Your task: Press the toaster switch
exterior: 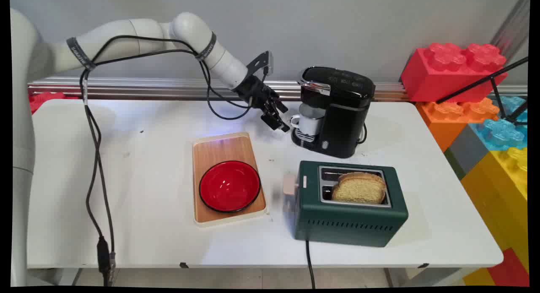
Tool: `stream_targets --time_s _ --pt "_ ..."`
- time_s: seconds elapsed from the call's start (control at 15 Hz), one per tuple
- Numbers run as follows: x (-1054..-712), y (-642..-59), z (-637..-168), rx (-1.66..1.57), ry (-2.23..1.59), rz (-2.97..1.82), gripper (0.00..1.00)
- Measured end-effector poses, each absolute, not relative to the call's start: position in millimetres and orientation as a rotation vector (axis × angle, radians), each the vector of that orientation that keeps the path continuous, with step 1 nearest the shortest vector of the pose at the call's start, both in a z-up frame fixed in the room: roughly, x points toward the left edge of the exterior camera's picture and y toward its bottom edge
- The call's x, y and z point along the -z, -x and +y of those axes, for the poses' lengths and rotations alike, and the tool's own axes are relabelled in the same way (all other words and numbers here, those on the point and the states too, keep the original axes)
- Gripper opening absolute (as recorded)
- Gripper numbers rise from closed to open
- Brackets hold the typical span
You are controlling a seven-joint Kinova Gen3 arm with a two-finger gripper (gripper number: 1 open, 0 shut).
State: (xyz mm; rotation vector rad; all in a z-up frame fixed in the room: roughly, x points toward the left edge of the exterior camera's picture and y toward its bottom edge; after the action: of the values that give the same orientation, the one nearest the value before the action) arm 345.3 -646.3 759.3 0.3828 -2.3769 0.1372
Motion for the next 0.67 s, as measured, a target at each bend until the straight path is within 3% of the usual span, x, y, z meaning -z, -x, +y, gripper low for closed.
stream_targets --time_s 0.67 --pt "-804 -341 -602 -0.166 -0.464 -2.379 1.00"
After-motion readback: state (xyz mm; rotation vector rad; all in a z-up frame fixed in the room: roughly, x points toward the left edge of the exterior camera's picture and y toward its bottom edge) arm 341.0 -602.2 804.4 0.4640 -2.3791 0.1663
